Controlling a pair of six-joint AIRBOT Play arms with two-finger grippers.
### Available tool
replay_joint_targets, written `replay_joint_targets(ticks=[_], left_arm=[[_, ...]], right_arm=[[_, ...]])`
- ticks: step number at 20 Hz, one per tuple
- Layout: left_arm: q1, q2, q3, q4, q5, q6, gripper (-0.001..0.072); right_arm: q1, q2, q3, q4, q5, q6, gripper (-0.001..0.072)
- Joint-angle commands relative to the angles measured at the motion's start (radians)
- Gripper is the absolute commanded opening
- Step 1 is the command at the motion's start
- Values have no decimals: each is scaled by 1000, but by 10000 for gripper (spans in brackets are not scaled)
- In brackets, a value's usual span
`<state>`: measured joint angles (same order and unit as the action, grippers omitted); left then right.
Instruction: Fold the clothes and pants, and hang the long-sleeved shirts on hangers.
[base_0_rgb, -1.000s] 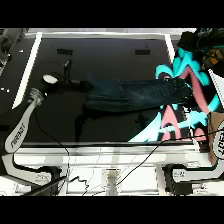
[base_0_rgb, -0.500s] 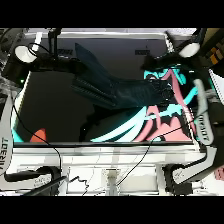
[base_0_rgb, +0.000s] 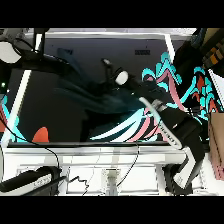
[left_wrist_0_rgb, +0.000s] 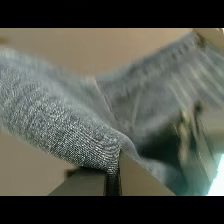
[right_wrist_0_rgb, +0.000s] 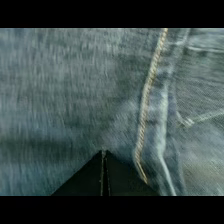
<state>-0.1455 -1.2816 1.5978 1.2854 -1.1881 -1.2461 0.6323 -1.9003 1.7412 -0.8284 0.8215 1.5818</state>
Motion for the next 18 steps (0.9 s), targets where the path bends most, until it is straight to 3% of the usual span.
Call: replay_joint_targets(ticks=[1,3,5,6,10,16,18], left_arm=[[0,16,1,193,28,-80,23],[0,9,1,195,87,-152,24],[-5,-7,1,177,122,-311,23],[-7,-16,0,130,121,-349,23],[-39,-53,-2,-130,106,-343,23],[-210,-174,-3,-170,115,-344,24],[-285,-233,-3,-230,185,-344,24]], right_arm=[[125,-21,0,11,-84,42,71],[142,-21,0,-23,-106,42,71],[113,-20,0,-105,-72,61,70],[82,-19,0,-148,-31,74,71],[-121,-9,0,-266,186,82,71],[-466,120,0,-311,360,39,72],[-544,175,0,-311,378,16,72]])
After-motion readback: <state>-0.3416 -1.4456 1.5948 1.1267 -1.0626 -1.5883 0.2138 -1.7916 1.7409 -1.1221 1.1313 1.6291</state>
